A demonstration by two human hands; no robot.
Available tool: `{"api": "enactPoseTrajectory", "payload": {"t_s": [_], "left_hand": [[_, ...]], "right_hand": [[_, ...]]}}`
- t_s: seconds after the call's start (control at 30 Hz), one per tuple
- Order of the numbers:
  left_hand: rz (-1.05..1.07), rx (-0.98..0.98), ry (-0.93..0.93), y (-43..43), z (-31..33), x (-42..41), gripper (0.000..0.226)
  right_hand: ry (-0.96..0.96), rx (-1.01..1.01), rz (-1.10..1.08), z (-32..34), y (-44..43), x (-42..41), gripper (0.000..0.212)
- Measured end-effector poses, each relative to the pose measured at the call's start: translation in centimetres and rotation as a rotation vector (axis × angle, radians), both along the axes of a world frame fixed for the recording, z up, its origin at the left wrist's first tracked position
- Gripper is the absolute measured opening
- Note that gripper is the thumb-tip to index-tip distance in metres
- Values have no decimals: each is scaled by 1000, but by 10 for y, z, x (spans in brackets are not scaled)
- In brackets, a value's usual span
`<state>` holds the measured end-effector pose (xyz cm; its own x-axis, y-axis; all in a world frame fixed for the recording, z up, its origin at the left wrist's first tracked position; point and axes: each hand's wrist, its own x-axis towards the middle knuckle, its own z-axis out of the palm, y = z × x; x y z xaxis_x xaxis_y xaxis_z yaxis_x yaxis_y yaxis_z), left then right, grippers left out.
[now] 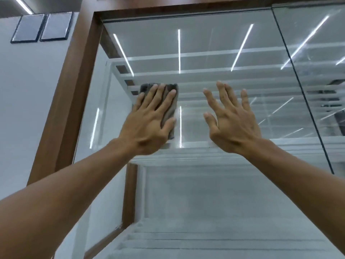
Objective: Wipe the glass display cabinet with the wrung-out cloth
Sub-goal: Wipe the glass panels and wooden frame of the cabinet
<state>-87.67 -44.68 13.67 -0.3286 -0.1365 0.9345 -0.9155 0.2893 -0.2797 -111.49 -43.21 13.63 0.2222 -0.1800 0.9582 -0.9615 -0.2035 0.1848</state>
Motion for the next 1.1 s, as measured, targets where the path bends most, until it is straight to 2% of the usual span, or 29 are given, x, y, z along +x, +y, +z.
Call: {"api": "enactPoseTrajectory", "payload": {"t_s": [0.1, 0.2, 0.33, 0.5, 0.6, 0.7, 0.9, 1.0, 1.1], "left_hand": [[-6, 37, 118, 5, 36, -42, 74], [-24, 28, 15, 8, 26, -88, 73], [17, -15, -141, 2, -1, -77, 72], [-23, 24, 93, 4, 42, -117, 73], [-61, 26, 14, 7, 31, -157, 71], [-47, 8, -84, 5, 18, -158, 75], [-80, 41, 77, 12, 47, -204, 70], [-117, 39, 37, 14, 34, -232, 67], [-131, 32, -44, 9, 9, -224, 65]], "right_hand": [[-9, -7, 3, -2, 0, -10, 70], [-19, -25, 23, -5, -1, -16, 70], [-70, -28, -4, -5, 0, -49, 70], [-46, -27, -6, -7, 1, -74, 68], [-32, -42, -40, -5, 2, -83, 67], [-29, -56, -91, -6, 4, -104, 67], [-34, -74, -217, -12, 7, -129, 68], [-82, -72, -207, -16, 8, -133, 74], [-17, -71, -177, -26, 11, -145, 79]]}}
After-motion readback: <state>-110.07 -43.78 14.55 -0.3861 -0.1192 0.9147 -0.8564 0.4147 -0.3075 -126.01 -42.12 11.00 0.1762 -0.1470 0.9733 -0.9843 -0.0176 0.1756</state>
